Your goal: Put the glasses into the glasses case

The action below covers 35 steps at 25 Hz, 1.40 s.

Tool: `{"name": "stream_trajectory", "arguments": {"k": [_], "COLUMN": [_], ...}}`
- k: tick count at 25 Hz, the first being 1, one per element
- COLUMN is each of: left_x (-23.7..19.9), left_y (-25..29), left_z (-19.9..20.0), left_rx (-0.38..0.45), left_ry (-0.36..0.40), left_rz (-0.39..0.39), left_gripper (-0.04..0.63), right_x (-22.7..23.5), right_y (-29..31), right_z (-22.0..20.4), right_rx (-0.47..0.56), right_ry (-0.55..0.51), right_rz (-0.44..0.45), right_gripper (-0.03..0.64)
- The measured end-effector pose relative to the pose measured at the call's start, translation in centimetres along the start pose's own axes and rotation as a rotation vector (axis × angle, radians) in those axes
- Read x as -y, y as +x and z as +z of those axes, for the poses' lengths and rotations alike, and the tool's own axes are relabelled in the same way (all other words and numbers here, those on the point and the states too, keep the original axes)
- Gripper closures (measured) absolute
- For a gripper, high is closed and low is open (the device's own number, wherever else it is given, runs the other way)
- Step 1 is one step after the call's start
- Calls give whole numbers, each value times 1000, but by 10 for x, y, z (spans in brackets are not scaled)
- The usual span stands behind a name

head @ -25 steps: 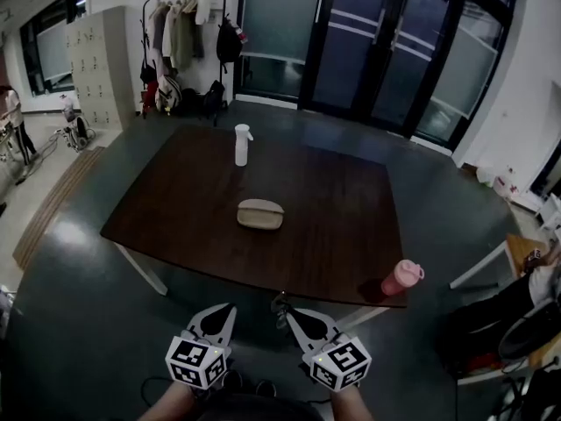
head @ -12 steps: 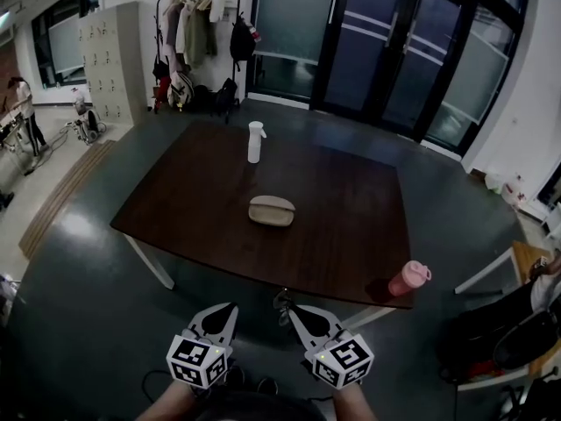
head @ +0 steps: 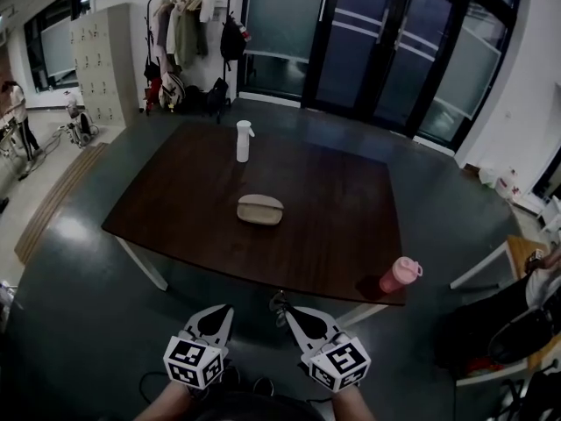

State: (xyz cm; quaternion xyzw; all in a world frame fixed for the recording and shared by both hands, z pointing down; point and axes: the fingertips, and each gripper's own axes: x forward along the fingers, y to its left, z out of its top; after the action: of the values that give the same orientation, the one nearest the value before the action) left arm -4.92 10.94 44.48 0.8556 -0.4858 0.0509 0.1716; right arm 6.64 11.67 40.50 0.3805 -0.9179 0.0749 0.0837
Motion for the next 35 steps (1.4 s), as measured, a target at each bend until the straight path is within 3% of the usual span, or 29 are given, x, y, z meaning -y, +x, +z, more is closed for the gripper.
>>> {"name": "stream_trajectory", "arguments": {"k": [16,30,35], "left_x": [25,-59,-100], "left_y": [22,126,170], "left_z": [-26,27,46], "left_rx": [-18,-37,-55], "left_ry": [-25,-3,10], "left_rz": [13,-55,-75], "left_gripper": [589,589,589], "right_x": [35,109,131], "right_y": [-22,84,140], "right_z": [-26,-7,-3], "right_rx": [7,-30,-139], "right_ry": [73,109,-46], "right_rz": [-4,-81,-121], "right_gripper": [626,626,626]}}
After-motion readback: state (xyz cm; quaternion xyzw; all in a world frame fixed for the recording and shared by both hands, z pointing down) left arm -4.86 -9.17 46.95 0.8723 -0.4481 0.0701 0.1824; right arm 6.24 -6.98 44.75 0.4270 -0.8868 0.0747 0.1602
